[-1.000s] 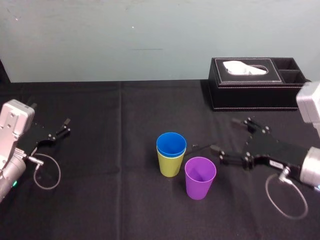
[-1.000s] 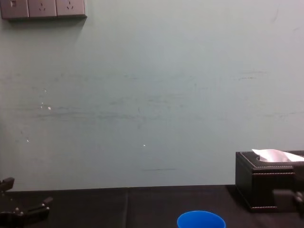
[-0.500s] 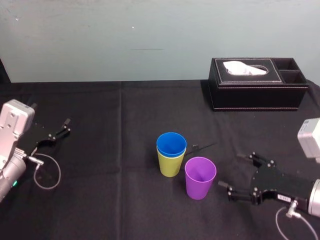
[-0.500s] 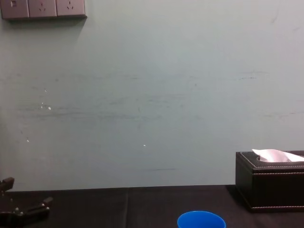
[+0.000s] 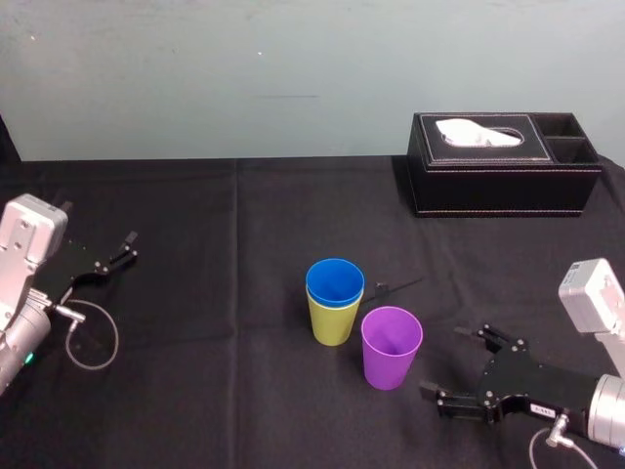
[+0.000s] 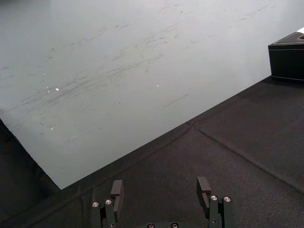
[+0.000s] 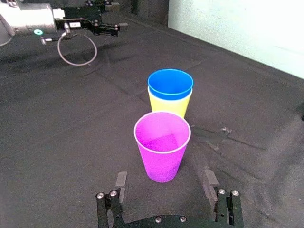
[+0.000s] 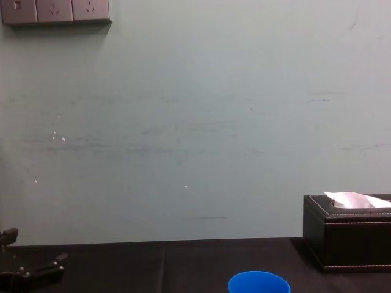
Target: Stack the three plastic cups sequentially using one hand.
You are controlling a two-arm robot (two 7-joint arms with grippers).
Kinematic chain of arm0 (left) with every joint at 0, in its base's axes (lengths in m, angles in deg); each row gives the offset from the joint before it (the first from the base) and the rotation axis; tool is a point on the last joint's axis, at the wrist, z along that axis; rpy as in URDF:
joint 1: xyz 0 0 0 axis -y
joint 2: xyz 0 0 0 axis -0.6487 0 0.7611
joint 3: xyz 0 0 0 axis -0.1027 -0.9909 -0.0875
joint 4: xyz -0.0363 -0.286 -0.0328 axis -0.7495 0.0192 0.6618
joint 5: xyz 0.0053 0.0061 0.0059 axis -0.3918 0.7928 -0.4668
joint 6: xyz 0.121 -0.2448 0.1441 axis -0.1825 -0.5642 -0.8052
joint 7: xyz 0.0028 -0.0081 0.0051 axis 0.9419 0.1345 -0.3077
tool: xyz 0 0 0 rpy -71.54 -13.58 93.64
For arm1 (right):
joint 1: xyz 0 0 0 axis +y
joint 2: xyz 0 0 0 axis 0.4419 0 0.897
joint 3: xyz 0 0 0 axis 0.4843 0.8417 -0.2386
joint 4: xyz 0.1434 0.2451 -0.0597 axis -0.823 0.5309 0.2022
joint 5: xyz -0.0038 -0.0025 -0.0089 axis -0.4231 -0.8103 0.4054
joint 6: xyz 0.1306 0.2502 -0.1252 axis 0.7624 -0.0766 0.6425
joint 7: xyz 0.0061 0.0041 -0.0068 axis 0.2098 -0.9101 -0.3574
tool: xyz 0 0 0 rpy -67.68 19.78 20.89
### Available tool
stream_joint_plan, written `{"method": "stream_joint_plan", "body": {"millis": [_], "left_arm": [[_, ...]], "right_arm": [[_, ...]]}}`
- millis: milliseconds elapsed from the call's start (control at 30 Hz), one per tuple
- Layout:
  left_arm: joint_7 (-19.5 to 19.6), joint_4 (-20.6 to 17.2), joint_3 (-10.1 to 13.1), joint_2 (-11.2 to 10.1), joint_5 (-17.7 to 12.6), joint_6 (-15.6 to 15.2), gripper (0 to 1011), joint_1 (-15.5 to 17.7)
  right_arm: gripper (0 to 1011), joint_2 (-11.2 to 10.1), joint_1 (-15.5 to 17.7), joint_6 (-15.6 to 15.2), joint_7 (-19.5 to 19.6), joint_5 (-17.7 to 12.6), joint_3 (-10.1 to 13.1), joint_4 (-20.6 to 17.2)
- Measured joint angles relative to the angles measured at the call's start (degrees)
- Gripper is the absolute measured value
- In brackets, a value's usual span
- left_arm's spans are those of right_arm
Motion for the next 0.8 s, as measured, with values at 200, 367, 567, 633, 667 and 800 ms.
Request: {"method": "stream_joint_plan", "body": {"millis": [200,367,567,633,667,800], "left_arm": [[0.0,0.0,0.0,0.0,0.0,0.0,1010,0.0],[0.0,0.0,0.0,0.0,0.0,0.0,1010,0.0],[0.0,0.0,0.0,0.0,0.0,0.0,1010,0.0],[0.0,0.0,0.0,0.0,0.0,0.0,1010,0.0],[0.0,0.0,0.0,0.0,0.0,0.0,1010,0.0],[0.0,0.0,0.0,0.0,0.0,0.0,1010,0.0]], "right_arm": [[1000,0.96,-0.9,-0.52,0.08,0.58,-0.97,1.36],[1000,1.83,-1.74,-0.75,0.04,1.19,-1.85,2.33],[1000,2.66,-2.63,-0.95,-0.04,1.73,-2.69,2.97],[1000,2.96,-2.96,-1.0,-0.05,1.85,-2.93,3.18],[1000,3.06,-3.08,-1.03,-0.06,1.88,-3.01,3.26],[1000,3.84,-4.1,-1.28,-0.1,2.18,-3.66,3.99]]}}
